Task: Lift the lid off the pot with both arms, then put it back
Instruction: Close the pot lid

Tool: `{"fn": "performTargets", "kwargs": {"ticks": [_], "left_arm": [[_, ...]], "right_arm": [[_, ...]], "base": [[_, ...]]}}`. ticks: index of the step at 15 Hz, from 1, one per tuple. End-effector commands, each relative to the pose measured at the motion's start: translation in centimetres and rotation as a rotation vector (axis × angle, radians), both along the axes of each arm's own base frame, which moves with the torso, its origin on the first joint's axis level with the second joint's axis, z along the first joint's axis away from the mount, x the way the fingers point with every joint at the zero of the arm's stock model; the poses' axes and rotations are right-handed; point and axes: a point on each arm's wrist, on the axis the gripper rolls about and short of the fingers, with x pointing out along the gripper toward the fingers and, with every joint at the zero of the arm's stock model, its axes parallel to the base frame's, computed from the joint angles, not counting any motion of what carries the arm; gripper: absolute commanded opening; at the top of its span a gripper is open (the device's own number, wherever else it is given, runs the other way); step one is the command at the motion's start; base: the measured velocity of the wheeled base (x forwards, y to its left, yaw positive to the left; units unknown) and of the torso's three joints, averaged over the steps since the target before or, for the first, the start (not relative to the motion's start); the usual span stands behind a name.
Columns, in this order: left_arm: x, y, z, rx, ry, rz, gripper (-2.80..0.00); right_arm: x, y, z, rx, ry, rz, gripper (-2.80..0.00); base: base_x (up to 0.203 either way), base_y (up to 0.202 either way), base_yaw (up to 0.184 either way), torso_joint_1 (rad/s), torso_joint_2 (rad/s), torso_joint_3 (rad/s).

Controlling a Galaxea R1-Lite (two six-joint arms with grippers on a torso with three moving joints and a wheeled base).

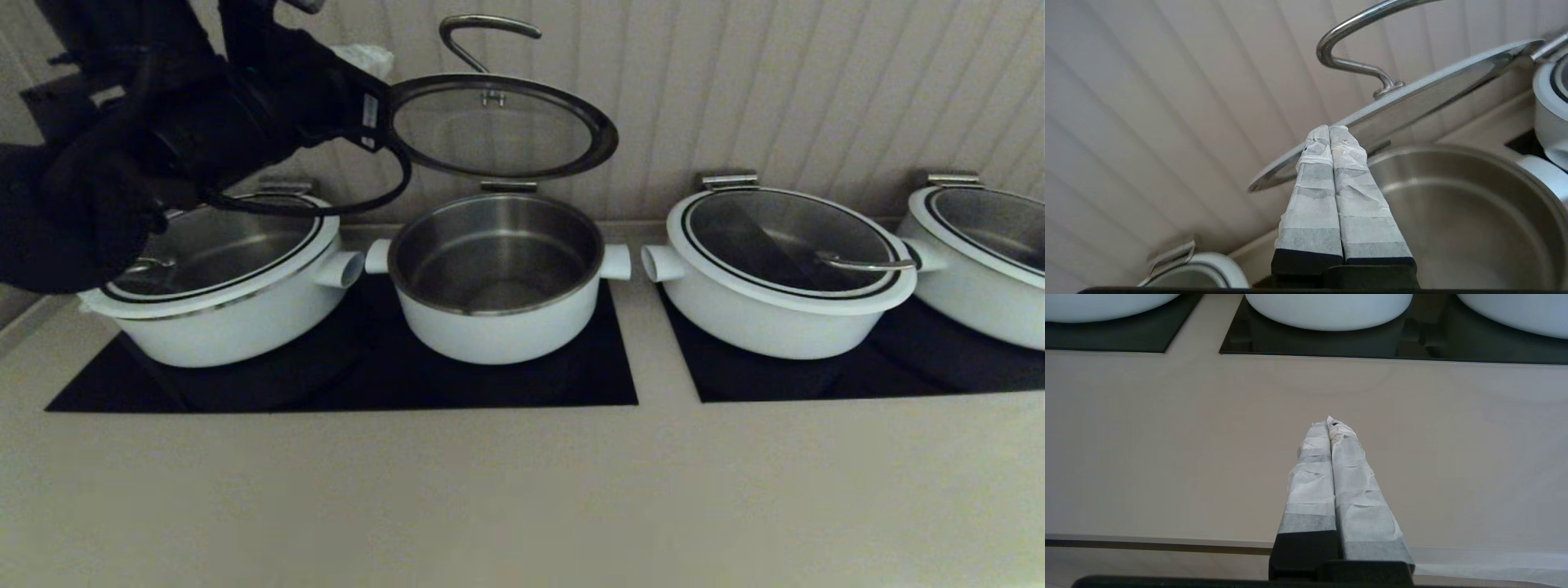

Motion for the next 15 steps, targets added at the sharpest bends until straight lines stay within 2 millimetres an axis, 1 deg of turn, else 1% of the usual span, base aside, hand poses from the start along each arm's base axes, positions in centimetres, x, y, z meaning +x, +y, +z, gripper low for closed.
{"fn": "performTargets", "kwargs": {"ticks": [1, 5, 9, 11, 13, 15], "left_arm": [[-1.0, 1.0, 1.2, -0.013, -0.034, 0.017, -2.8], [-0.6, 2.2, 2.4, -0.028, -0.071, 0.043, -2.8], [-1.0, 2.3, 2.8, -0.036, -0.091, 0.04, -2.8], [-1.5, 2.7, 3.2, -0.036, -0.092, 0.044, -2.8], [-1.8, 3.1, 3.2, -0.011, -0.075, 0.012, -2.8], [-1.8, 3.9, 3.4, 0.023, -0.059, -0.031, -2.8]], "right_arm": [[0.0, 0.0, 0.0, 0.001, 0.001, 0.001, -2.8], [0.0, 0.0, 0.0, 0.0, 0.002, 0.001, -2.8], [0.0, 0.0, 0.0, 0.001, 0.002, 0.001, -2.8], [0.0, 0.0, 0.0, 0.001, 0.002, 0.001, -2.8], [0.0, 0.0, 0.0, 0.0, 0.002, 0.001, -2.8], [0.0, 0.0, 0.0, 0.001, 0.002, 0.001, -2.8]], "base": [[0.0, 0.0, 0.0, 0.0, 0.0, 0.0], [0.0, 0.0, 0.0, 0.0, 0.0, 0.0], [0.0, 0.0, 0.0, 0.0, 0.0, 0.0], [0.0, 0.0, 0.0, 0.0, 0.0, 0.0], [0.0, 0.0, 0.0, 0.0, 0.0, 0.0], [0.0, 0.0, 0.0, 0.0, 0.0, 0.0]]}}
